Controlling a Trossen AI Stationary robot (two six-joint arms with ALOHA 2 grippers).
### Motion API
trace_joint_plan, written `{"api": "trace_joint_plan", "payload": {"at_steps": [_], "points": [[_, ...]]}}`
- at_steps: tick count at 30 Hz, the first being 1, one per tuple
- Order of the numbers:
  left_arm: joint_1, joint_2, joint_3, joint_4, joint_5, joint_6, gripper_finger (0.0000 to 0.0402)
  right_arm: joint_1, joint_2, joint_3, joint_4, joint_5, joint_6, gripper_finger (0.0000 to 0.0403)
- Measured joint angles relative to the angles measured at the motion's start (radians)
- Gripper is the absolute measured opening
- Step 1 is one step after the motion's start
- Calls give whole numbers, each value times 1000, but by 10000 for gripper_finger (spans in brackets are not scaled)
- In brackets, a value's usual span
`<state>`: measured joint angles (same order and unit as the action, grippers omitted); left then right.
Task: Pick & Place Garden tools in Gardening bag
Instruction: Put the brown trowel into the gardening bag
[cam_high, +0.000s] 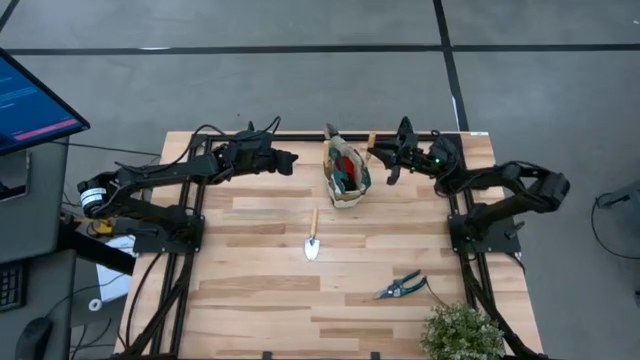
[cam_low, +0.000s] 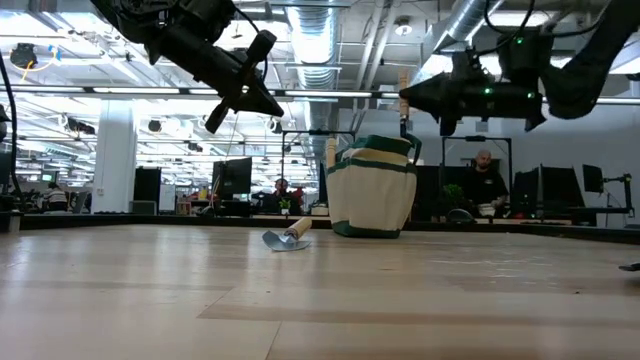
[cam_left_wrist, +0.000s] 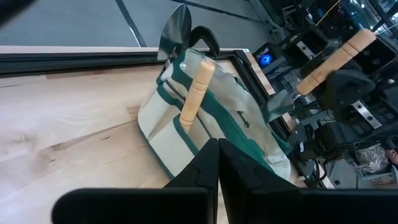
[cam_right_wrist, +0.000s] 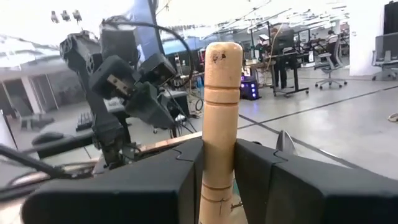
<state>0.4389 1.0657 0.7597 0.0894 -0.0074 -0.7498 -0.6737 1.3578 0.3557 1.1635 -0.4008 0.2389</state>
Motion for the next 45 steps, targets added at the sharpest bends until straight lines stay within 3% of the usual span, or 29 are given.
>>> {"api": "trace_joint_plan", "payload": {"at_steps": [4,12,20,28,45], "points": [[0,0,0,2,0,0,8,-1,72,24,112,-20,52,56],[0,0,0,5,0,9,8,-7,148,126,101,-83,58,56],[0,0,0,7,0,12,8,-78,120,150,101,-127,39,56],[0,0,0,7,0,12,8,-166,130,147,-82,-61,-33,56],[0,0,0,6,-20,12,8,-49,198,161,14,-129,-14,56]]}}
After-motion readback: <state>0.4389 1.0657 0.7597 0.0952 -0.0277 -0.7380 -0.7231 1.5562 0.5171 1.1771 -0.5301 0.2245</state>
